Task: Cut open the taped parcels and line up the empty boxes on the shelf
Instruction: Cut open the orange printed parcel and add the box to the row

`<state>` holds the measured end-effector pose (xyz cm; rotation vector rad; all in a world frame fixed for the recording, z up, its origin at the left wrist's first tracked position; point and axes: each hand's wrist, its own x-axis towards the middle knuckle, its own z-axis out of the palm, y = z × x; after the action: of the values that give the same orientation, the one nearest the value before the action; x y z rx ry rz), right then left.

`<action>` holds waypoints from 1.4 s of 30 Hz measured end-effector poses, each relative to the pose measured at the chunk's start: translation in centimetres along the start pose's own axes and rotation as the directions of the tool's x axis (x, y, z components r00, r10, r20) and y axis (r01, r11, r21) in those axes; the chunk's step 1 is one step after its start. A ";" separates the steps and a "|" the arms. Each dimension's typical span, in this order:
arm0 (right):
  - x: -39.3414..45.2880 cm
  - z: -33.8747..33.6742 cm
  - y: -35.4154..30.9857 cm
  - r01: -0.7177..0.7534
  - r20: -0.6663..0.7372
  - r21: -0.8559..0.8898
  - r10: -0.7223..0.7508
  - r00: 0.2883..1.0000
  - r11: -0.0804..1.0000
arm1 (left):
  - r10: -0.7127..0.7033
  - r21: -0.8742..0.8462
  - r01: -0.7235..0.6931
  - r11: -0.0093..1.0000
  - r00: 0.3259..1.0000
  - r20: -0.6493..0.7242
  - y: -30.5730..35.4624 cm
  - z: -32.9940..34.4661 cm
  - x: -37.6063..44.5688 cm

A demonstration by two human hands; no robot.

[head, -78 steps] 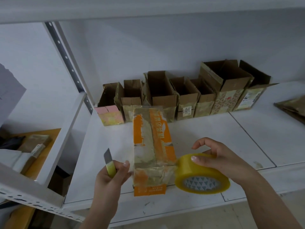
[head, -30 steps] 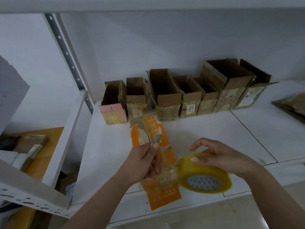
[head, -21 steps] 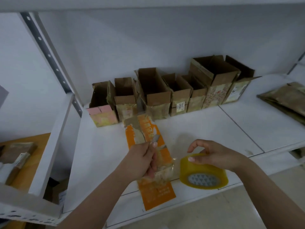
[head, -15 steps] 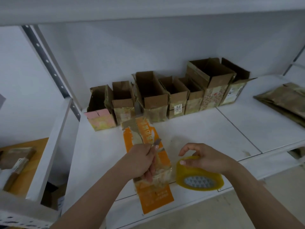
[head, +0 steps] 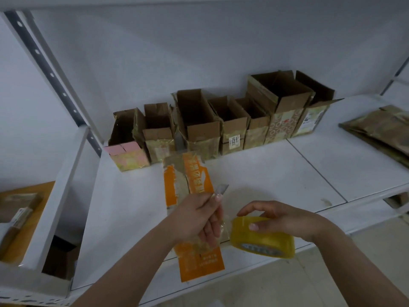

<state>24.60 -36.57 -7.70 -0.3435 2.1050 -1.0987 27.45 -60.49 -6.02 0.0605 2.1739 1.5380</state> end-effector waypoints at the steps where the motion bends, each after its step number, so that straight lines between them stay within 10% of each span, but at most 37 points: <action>1: -0.2 -0.1 0.2 -0.006 0.005 0.000 0.006 1.000 1.000 | 0.008 0.005 -0.008 1.000 1.000 -0.004 -0.1 0.1 0.0; 9: 0.0 -1.7 -0.4 -0.203 -0.156 -0.311 0.161 0.975 0.928 | 0.082 0.103 -0.080 0.991 0.996 -0.017 -0.4 0.4 -0.4; 15: -0.9 -1.5 -0.5 -0.120 -0.097 -0.196 0.102 0.990 0.973 | 0.012 0.336 -0.044 0.941 0.995 0.098 1.0 0.8 -0.2; 26: -2.9 -0.4 -1.5 -0.211 -0.374 -0.448 0.032 0.927 0.869 | -0.011 0.947 -0.003 0.322 1.000 0.007 4.0 4.7 1.8; 34: -2.7 0.6 0.4 -0.150 -0.289 0.093 0.171 0.942 0.984 | -0.049 0.539 0.051 0.841 0.999 -0.018 2.1 2.1 1.3; 42: -1.8 1.4 0.5 -0.167 -0.303 0.124 0.198 0.932 0.978 | 0.005 0.688 -0.016 0.726 1.000 0.017 1.9 1.7 0.0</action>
<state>26.92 -36.16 -7.80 0.0817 2.2939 -1.2000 27.66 -58.31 -4.70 0.3232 2.6151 0.6344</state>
